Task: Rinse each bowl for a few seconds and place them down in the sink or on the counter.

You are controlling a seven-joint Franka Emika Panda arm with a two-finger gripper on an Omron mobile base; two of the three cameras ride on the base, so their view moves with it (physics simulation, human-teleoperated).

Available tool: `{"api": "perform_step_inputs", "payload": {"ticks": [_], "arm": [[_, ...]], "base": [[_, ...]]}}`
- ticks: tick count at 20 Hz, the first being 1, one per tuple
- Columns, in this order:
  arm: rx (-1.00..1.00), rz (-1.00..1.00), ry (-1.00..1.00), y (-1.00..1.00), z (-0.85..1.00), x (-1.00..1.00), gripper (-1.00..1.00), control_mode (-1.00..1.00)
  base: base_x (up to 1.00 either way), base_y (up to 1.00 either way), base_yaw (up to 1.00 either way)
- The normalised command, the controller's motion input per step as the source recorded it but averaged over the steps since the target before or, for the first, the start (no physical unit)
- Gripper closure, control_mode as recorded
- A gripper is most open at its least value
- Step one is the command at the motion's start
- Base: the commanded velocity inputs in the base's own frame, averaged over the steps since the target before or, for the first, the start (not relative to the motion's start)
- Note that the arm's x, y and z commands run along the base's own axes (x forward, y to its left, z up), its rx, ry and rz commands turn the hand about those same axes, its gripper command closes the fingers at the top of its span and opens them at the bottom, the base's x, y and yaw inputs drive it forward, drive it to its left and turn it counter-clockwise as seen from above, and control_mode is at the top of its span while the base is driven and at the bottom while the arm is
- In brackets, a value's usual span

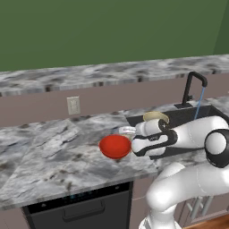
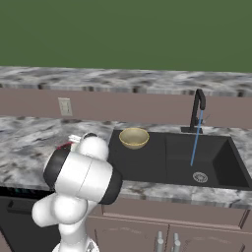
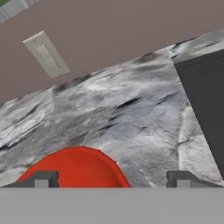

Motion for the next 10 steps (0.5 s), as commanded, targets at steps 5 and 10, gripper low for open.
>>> {"api": "perform_step_inputs", "payload": {"ticks": [5,10], "arm": [[0.03,0.03,0.03,0.0,0.49,0.0,-1.0,-1.0],[0.0,0.03,0.02,0.0,0.58,0.0,-1.0,-1.0]], "base": [[0.0,0.0,0.0],[0.0,0.0,0.0]]}}
